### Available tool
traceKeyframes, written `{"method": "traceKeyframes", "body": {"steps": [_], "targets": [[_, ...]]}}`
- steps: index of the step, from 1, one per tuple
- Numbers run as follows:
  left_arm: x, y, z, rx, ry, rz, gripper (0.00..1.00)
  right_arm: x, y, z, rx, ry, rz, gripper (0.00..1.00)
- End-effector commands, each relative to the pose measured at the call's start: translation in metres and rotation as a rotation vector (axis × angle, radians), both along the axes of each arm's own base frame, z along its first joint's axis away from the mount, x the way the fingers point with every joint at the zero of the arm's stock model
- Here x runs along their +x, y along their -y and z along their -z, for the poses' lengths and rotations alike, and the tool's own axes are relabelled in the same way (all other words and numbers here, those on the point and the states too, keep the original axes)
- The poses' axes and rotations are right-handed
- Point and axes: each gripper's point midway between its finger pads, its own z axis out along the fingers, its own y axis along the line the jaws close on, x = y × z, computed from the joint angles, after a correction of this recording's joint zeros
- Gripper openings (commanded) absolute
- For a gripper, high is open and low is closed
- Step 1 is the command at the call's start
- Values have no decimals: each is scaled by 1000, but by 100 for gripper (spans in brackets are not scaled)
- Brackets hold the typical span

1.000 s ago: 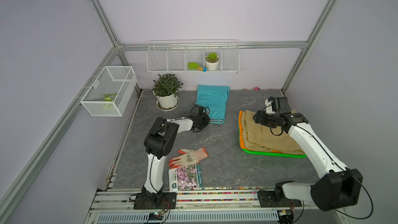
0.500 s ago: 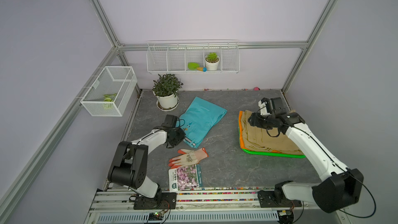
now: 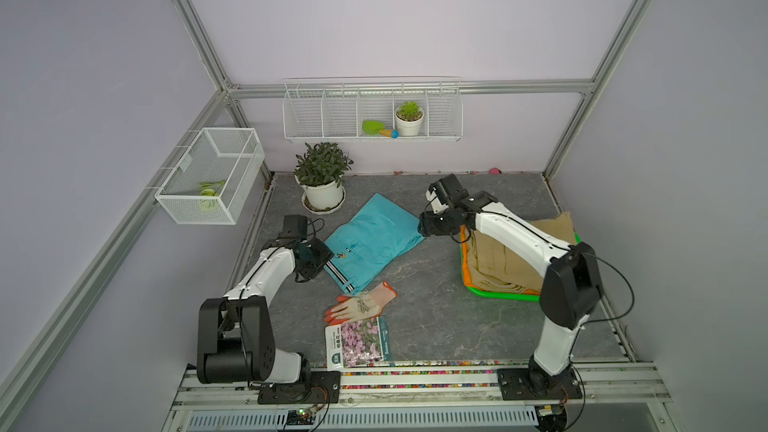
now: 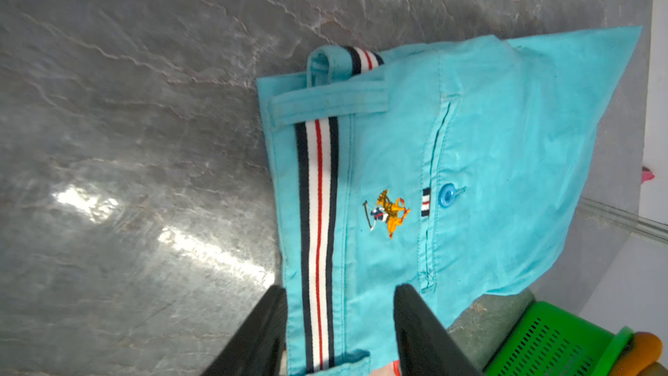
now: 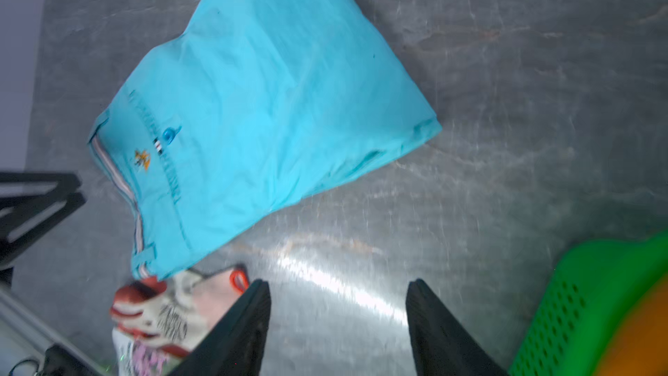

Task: Put the folded long pants in the basket
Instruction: Pick up the long pant at the center of the board.

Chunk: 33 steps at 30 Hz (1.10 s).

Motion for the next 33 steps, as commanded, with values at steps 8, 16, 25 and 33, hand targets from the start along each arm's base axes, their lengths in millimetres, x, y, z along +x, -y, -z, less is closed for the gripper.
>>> {"method": "traceKeyframes", "body": {"steps": [8,16,25,33], "targets": [[-28,13,1,-70,-1,49,53,94,-30,50,-139,58,2,67],[-40,8,-2,-37,0,50,53,132,-53,85,1,31,-40,67],[-46,7,0,-32,-6,57,53,136,-65,111,179,-77,-71,65],[-45,8,0,-35,-5,68,54,115,-73,122,154,-126,-131,49]]}}
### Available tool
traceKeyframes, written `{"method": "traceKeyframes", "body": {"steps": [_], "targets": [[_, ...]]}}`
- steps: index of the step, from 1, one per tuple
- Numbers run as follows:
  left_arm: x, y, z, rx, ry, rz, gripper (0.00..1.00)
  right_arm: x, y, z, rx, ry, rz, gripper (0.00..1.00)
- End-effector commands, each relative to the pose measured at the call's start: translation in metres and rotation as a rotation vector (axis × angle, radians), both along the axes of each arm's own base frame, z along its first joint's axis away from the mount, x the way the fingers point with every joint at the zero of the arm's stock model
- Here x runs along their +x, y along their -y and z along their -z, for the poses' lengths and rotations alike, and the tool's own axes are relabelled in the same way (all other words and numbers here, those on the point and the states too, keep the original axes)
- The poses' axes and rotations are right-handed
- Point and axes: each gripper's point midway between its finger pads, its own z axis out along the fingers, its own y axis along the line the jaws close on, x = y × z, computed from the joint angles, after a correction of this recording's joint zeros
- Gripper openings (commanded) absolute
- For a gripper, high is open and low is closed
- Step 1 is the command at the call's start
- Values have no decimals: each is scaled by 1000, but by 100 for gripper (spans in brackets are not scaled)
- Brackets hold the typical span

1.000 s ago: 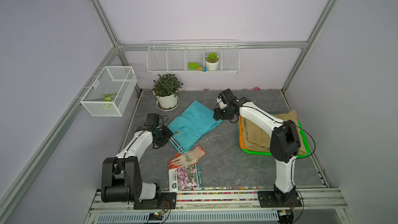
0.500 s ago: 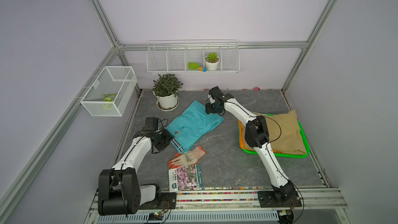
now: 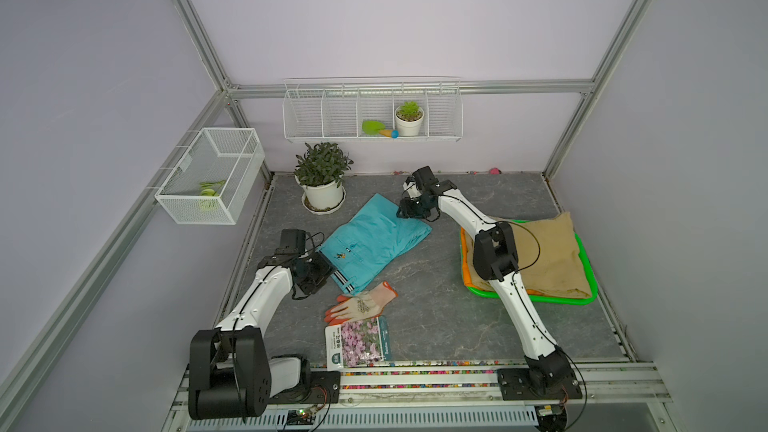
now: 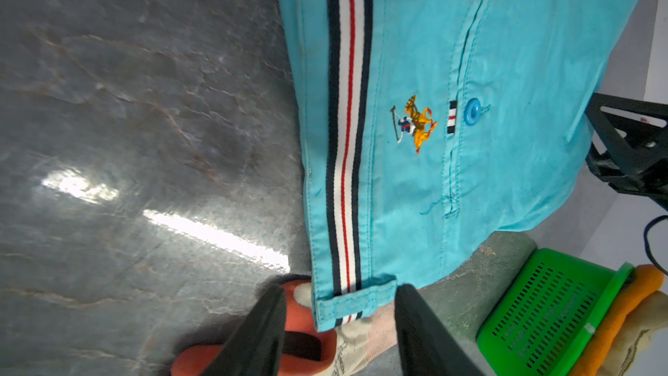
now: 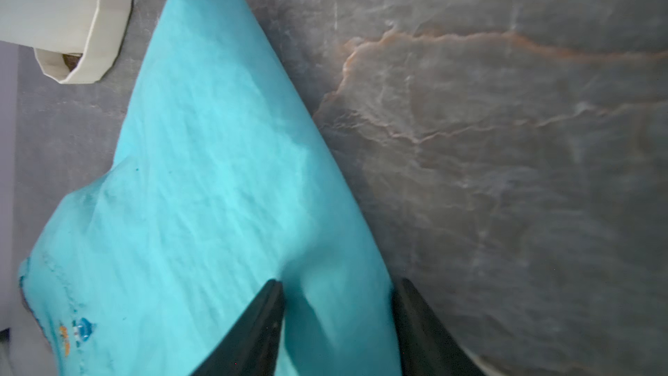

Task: Put the folded long pants in the basket
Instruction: Pick up the long pant at the center of the board.

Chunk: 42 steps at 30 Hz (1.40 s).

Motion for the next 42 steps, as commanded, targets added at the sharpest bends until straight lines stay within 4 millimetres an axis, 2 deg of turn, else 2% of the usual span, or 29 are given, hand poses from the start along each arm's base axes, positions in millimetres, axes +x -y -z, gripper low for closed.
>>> {"method": "traceKeyframes", "body": {"steps": [1,3,4,6,9,11,12,15,19,24,26,31,34,40,42], "targets": [[-3,0,-1,13,8,22,54,-14,-8,11,-9,-41,-42,42],[-4,-3,-3,27,16,17,56,-7,-1,4,-40,-12,-6,30],[-5,-5,-3,36,18,10,62,-4,2,-1,-53,8,14,23],[-6,-6,-1,37,16,1,66,5,13,-13,-77,43,76,15],[-5,-4,3,24,11,-2,68,15,48,-28,-177,81,232,1],[-2,-4,6,21,10,-4,68,15,82,-33,-240,64,362,0],[0,-4,6,20,17,-3,69,13,93,-33,-242,50,401,0],[11,-5,12,16,43,-15,70,9,109,-25,-220,38,467,0],[31,0,15,-34,95,-3,71,4,103,-16,-200,7,420,0],[58,7,6,-81,218,11,72,-3,100,-7,-202,-29,394,0],[64,11,11,-102,232,15,72,-6,99,-4,-202,-43,385,0],[67,22,44,-176,159,23,69,-9,97,-4,-196,-54,372,0],[65,29,59,-223,137,32,64,-10,96,-8,-191,-52,364,0],[63,48,66,-281,129,70,52,-13,93,-13,-176,-57,347,0],[61,49,68,-272,118,80,47,-15,93,-13,-173,-66,344,0]]}}
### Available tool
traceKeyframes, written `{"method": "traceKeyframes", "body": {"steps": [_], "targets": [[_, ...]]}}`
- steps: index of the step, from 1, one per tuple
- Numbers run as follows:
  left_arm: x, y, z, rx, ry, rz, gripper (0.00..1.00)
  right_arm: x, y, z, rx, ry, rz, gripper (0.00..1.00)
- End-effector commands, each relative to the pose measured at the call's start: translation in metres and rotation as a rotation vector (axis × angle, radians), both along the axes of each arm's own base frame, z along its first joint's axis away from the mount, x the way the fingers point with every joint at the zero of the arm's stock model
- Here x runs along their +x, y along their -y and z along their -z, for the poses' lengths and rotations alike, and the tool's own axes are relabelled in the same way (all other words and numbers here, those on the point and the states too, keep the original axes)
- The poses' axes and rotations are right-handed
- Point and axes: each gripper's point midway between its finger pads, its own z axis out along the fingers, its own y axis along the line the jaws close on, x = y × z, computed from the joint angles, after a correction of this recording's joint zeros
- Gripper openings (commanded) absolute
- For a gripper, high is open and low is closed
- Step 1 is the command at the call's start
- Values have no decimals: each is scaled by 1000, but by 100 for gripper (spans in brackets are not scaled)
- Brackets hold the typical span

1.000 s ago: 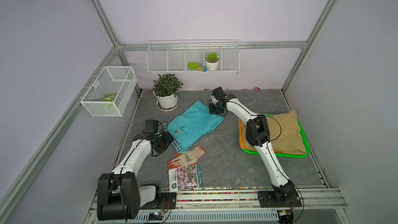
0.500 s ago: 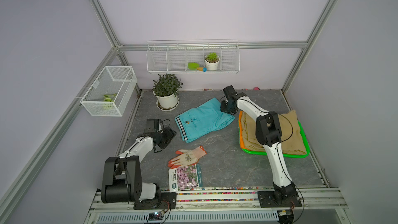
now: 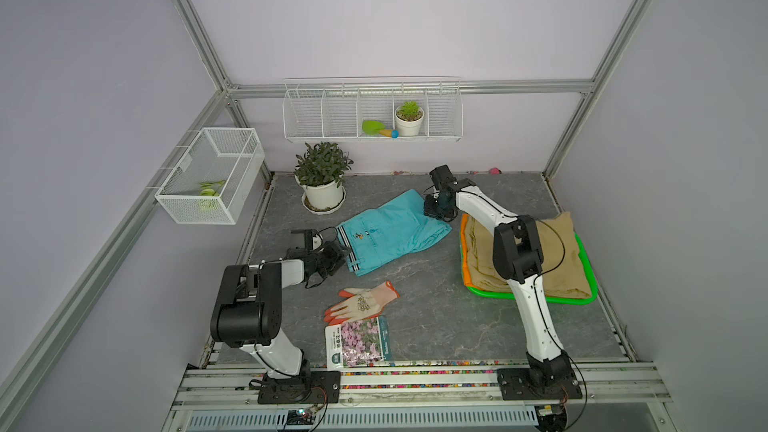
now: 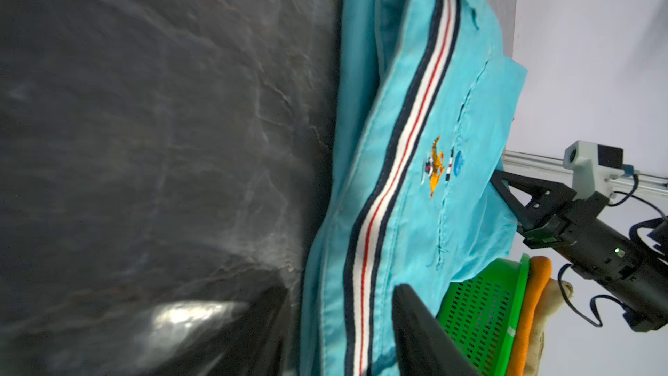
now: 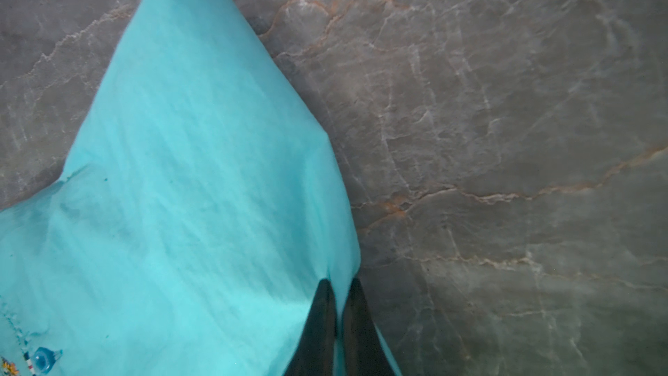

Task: Put the folded long pants in the basket
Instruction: Pick up the long pant at the center of the board.

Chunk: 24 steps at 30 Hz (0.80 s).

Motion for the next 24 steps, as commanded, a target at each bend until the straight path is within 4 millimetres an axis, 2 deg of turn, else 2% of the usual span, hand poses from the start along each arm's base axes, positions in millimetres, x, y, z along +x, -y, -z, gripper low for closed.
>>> {"method": "traceKeyframes", "body": {"steps": [1,7,13,17,24], "targets": [[-20,1,25,27,-101,13,45,-14,-8,0,25,-38,-32,0],[-16,2,26,30,-101,24,31,-25,-11,1,48,-69,-53,0],[-11,1,21,35,-88,22,18,-26,-19,-6,76,-64,-65,0],[-2,2,6,31,-48,25,0,-28,-28,-13,92,-59,-82,0],[5,2,-16,41,-27,32,0,-32,-34,-28,103,-46,-104,0]]}}
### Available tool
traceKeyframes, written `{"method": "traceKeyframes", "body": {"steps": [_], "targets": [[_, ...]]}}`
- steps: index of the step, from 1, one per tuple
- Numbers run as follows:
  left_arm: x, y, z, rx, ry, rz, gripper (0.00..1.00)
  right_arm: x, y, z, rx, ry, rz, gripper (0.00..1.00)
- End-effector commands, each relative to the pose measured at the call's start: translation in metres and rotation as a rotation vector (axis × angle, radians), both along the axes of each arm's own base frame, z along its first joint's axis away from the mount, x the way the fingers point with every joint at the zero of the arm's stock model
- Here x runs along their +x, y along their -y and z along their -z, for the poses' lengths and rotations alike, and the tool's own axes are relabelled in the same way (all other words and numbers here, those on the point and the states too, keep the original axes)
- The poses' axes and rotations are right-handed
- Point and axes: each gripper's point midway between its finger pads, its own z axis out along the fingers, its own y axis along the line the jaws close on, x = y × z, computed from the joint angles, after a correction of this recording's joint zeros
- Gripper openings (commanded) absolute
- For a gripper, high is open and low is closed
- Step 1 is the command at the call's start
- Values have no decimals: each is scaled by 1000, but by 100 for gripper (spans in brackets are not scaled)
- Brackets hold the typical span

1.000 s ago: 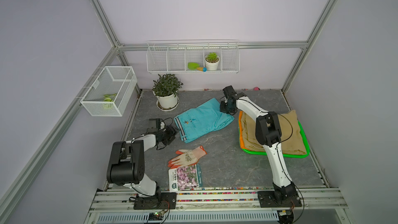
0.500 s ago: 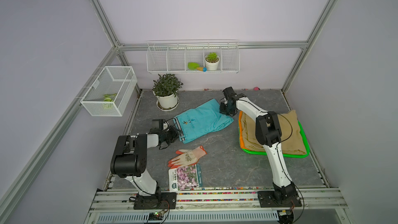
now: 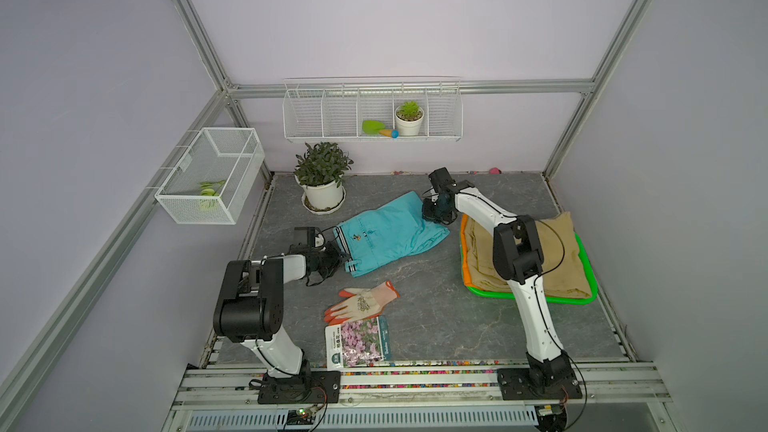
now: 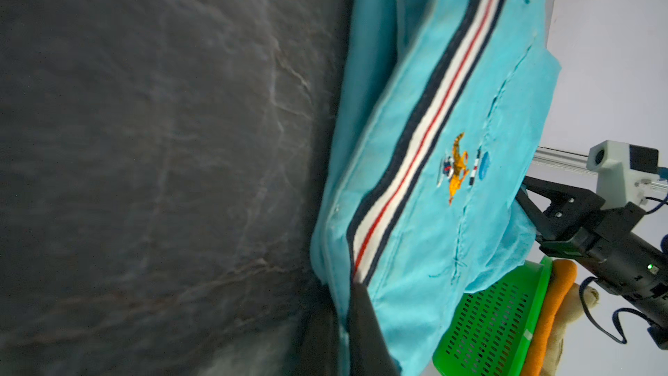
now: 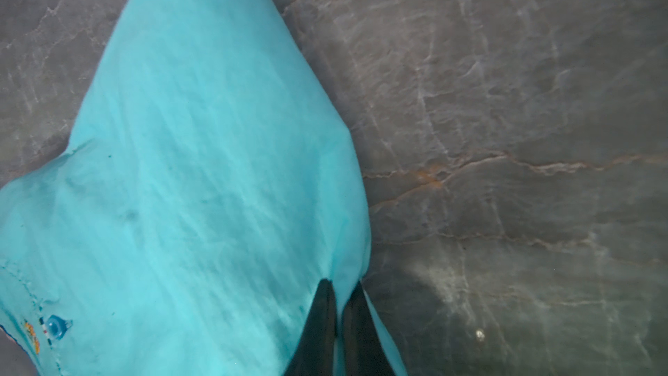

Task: Put the folded long pants in the basket
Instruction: Pick up the long pant at the center of the board, then place the long pant in the basket.

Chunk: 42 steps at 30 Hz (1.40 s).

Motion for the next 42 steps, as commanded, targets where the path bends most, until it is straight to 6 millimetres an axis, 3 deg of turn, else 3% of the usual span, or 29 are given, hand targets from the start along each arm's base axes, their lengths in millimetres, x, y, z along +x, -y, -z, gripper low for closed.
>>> {"method": "traceKeyframes", "body": {"steps": [1,12,18,21,28,35,38,42], "targets": [[6,2,-22,16,36,18,0,-15,-22,-36,60,10,-60,0],[-6,-2,-78,59,68,56,0,-18,-20,-85,74,80,-87,0],[-14,4,-127,30,144,97,0,-31,-9,-133,47,135,-131,0],[-21,6,-152,15,170,107,0,-45,12,-162,2,147,-139,0],[-34,41,-228,-96,341,198,0,-85,98,-220,-11,204,-2,0],[-42,130,-283,-139,449,388,0,-132,207,-264,-30,343,260,0],[-37,172,-292,-153,456,465,0,-154,263,-267,-72,348,394,0],[-36,233,-290,-157,454,582,0,-187,324,-258,-170,319,556,0]]}}
